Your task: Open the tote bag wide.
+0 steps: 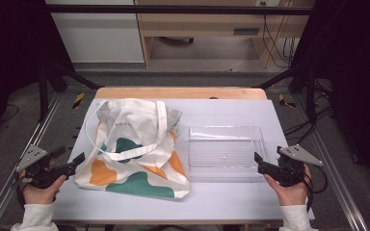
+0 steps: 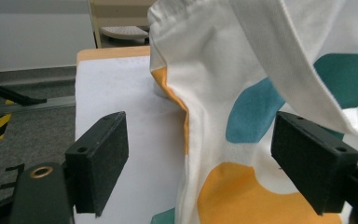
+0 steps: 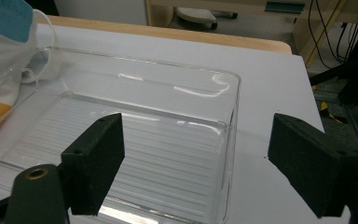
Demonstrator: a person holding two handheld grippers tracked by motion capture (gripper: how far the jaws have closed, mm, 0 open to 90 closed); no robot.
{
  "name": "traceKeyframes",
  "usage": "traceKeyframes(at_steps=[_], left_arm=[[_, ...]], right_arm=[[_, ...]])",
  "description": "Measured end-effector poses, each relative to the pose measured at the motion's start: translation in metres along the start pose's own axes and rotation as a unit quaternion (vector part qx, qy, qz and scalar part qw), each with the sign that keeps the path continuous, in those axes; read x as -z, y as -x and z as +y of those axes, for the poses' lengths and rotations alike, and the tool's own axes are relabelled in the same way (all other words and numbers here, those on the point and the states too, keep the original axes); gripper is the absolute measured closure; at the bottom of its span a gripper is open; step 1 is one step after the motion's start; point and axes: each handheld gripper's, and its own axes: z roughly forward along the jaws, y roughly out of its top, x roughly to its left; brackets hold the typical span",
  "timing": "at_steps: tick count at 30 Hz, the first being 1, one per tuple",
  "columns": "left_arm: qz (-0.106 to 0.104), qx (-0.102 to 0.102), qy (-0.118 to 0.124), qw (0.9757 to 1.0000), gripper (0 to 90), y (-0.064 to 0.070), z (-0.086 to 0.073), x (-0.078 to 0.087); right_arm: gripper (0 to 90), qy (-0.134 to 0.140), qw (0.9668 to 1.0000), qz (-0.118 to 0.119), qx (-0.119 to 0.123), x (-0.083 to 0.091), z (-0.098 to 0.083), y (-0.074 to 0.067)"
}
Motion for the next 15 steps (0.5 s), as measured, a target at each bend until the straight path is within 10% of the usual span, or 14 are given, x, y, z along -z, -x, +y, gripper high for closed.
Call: traceKeyframes(at_steps=[15], left_arm=[[-0.005, 0.002, 0.018, 0.9998, 19.6, 0.001, 0.014, 0.005]], right_arm=[[26.9, 0.009, 0.999, 0.044, -0.008, 0.004, 0.021, -0.027]])
